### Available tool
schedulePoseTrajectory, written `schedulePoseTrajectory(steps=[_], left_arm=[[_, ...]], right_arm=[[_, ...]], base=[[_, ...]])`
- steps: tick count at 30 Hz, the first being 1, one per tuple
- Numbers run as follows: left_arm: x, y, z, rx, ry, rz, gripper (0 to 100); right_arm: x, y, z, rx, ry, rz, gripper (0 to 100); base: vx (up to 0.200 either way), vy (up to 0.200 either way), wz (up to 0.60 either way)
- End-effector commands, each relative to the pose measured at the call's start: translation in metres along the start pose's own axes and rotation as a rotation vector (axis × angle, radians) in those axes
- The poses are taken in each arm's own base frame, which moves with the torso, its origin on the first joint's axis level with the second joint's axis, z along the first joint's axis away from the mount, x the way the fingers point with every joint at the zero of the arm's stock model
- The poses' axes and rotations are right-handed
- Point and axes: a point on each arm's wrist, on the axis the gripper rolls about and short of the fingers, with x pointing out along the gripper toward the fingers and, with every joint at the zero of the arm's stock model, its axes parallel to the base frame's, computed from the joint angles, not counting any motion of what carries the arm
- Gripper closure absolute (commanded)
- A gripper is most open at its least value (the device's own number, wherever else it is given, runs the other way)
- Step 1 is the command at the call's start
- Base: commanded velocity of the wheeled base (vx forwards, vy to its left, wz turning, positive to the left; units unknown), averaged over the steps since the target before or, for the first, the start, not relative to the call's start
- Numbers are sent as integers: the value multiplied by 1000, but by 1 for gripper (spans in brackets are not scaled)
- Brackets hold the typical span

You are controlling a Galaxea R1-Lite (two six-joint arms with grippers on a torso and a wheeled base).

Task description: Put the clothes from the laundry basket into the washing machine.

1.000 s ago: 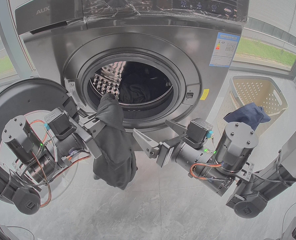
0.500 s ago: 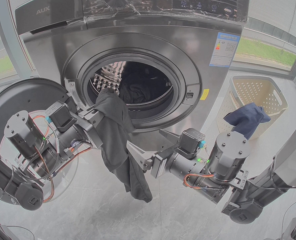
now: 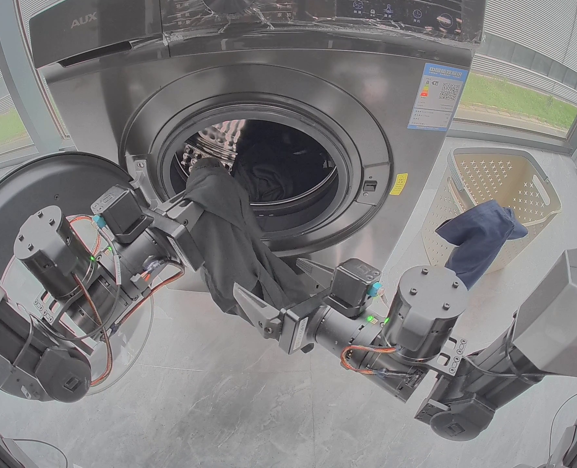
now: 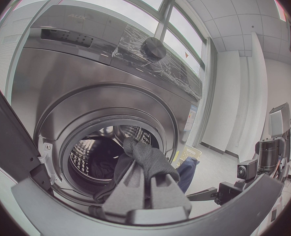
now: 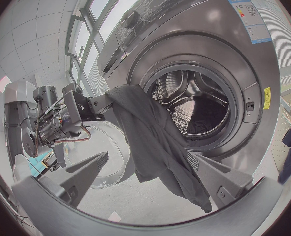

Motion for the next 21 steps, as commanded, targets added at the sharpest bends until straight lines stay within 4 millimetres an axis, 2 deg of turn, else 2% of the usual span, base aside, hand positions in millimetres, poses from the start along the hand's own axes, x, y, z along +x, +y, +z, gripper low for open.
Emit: schedulePoseTrajectory(steps=[1,7,11,15,18,21], left_arm=[[2,0,0,-3,-6,-1,100],[4,0,1,-2,-15,19,100],[5,0,3,-2,-22,29,100],[6,0,3,-3,-25,29,100],[8,0,3,-3,-28,30,100],[13,1,3,-10,-40,44,100]], right_arm=[[5,4,-3,3,-6,12,0],[10,14,-14,5,11,47,0],[25,23,-36,6,11,79,0],[39,30,-43,8,-10,93,0],[45,31,-46,7,-13,93,0],[50,28,-58,1,3,86,0]], base=[[0,0,0],[0,0,0],[0,0,0],[0,0,0],[0,0,0],[0,0,0]])
